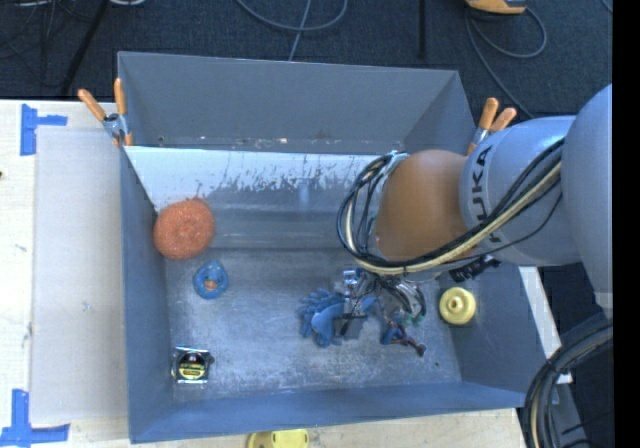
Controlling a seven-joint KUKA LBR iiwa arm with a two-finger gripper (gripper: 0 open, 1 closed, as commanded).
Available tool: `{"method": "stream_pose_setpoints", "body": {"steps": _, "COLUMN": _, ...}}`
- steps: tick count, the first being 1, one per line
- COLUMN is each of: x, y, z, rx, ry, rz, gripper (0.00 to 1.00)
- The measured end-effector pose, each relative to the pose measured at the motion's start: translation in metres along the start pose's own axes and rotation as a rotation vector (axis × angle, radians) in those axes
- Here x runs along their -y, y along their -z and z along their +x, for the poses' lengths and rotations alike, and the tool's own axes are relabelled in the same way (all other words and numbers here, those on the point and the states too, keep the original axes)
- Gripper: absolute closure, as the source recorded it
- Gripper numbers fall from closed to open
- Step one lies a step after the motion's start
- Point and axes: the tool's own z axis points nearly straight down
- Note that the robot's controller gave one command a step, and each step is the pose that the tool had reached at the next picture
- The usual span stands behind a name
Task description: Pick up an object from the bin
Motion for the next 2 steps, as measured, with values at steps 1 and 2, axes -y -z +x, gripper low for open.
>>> {"method": "stream_pose_setpoints", "body": {"steps": 1, "x": 0.0, "y": 0.0, "z": 0.0, "rx": 0.0, "ry": -0.001, "rz": 0.0, "gripper": 1.0}}
{"method": "stream_pose_setpoints", "body": {"steps": 2, "x": -0.006, "y": 0.195, "z": 0.001, "rx": 0.003, "ry": 0.011, "rz": 0.001, "gripper": 1.0}}
